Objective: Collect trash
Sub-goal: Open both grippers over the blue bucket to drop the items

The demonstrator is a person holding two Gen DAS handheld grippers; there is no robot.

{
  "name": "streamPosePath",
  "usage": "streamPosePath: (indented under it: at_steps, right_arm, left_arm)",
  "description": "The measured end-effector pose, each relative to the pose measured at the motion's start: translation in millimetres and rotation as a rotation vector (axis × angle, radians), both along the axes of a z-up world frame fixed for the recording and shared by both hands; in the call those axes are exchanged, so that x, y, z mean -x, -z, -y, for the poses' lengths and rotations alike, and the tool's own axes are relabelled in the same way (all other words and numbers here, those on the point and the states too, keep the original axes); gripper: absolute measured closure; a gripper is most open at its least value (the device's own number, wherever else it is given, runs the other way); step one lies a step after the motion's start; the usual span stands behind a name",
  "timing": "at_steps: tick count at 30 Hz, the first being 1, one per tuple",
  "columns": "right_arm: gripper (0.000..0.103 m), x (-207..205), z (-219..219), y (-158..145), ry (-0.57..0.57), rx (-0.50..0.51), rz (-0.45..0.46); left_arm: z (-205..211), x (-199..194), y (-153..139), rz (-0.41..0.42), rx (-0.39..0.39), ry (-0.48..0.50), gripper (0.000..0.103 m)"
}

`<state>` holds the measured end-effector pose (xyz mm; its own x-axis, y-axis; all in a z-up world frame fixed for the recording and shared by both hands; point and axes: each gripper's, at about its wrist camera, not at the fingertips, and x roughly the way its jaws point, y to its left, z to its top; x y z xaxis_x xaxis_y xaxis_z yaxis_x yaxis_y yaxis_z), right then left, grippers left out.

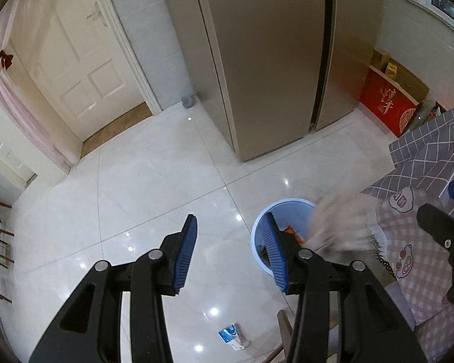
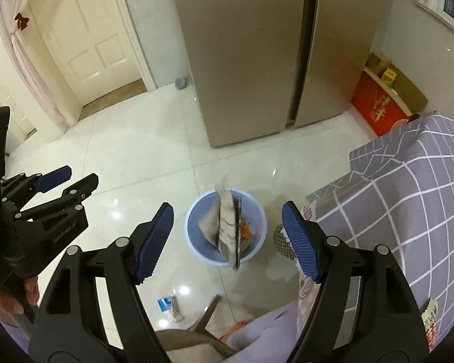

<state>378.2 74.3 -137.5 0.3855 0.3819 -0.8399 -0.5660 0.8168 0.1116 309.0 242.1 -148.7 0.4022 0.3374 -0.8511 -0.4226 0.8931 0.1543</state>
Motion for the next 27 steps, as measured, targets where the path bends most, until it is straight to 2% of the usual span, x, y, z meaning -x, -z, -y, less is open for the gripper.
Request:
streamPosePath:
  at_steps: [16, 27]
  right_arm:
    - [0.030, 4, 7, 5, -0.003, -0.007, -0.055]
    - [0.033, 19, 32, -25, -0.008, -0.079, -0.021]
  left_arm:
    - [7, 8, -3, 0.007, 0.007, -0.014, 0.058]
    - [27, 21, -28, 0.061, -0.006, -0.004, 0.058]
